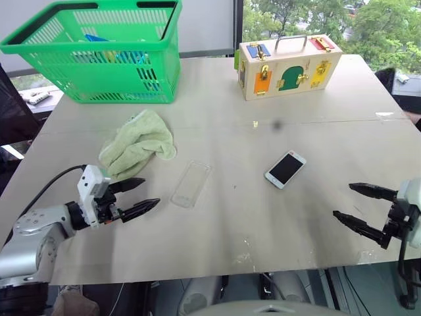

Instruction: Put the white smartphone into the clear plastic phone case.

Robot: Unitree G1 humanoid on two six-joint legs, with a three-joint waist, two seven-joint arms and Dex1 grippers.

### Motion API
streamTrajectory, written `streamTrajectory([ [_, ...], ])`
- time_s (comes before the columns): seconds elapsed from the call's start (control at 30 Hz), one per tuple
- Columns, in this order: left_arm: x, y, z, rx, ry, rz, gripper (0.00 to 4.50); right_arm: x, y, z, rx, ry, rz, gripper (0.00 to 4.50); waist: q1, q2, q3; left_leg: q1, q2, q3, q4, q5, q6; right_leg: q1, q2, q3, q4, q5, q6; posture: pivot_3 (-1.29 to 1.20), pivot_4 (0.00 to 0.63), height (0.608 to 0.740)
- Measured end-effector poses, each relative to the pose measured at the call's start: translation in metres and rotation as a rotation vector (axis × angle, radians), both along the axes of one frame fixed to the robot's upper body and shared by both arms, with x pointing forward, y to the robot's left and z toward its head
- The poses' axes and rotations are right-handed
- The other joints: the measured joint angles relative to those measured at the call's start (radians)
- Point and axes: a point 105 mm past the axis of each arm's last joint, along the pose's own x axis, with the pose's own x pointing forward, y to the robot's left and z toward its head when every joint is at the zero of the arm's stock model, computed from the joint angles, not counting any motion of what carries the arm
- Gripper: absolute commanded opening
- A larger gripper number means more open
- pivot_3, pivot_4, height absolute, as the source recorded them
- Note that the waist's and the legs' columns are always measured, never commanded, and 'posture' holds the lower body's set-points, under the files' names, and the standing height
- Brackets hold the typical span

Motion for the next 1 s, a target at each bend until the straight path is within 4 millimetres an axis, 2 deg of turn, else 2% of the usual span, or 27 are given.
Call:
streamTrajectory([
  [0.1, 0.001, -0.003, 0.001, 0.001, -0.001, -0.023, 4.48, 0.001, 0.003, 0.002, 0.024, -0.004, -0.009, 4.50, 0.000, 0.000, 0.000, 0.000, 0.000, 0.000, 0.000, 0.000, 0.000, 0.000, 0.000, 0.000, 0.000, 0.000, 0.000, 0.00, 0.150, 0.740],
  [0.23, 0.000, -0.028, 0.008, 0.011, -0.031, -0.169, 4.48, 0.006, 0.021, 0.022, 0.084, -0.063, 0.022, 4.50, 0.000, 0.000, 0.000, 0.000, 0.000, 0.000, 0.000, 0.000, 0.000, 0.000, 0.000, 0.000, 0.000, 0.000, 0.000, 0.00, 0.150, 0.740],
  [0.33, -0.004, -0.036, 0.008, 0.028, -0.027, -0.253, 4.48, 0.006, 0.031, 0.030, 0.141, -0.060, 0.042, 4.50, -0.001, 0.000, 0.000, -0.001, 0.000, 0.000, 0.000, 0.000, 0.000, -0.001, 0.000, 0.000, 0.000, 0.000, -0.001, 0.00, 0.150, 0.740],
  [0.47, -0.010, -0.043, 0.006, 0.117, -0.029, -0.383, 4.48, -0.003, 0.052, 0.044, 0.167, -0.085, 0.151, 4.50, 0.000, 0.001, 0.000, -0.001, 0.000, 0.000, 0.000, 0.000, 0.001, 0.000, 0.000, 0.000, -0.001, 0.002, -0.003, 0.00, 0.150, 0.740],
  [0.73, -0.010, -0.042, -0.003, 0.224, -0.004, -0.555, 4.48, -0.021, 0.066, 0.039, 0.113, -0.043, 0.312, 4.50, 0.001, 0.001, 0.001, -0.001, 0.000, 0.000, 0.000, 0.000, 0.001, 0.000, 0.000, -0.001, -0.001, 0.000, 0.000, 0.00, 0.150, 0.740],
  [1.0, -0.002, -0.042, -0.012, 0.312, -0.023, -0.683, 4.48, -0.026, 0.069, 0.032, 0.108, -0.072, 0.341, 4.50, 0.000, 0.001, 0.001, -0.001, 0.000, 0.000, 0.000, 0.000, 0.001, 0.000, 0.000, -0.001, -0.002, 0.001, -0.002, 0.00, 0.150, 0.740],
])
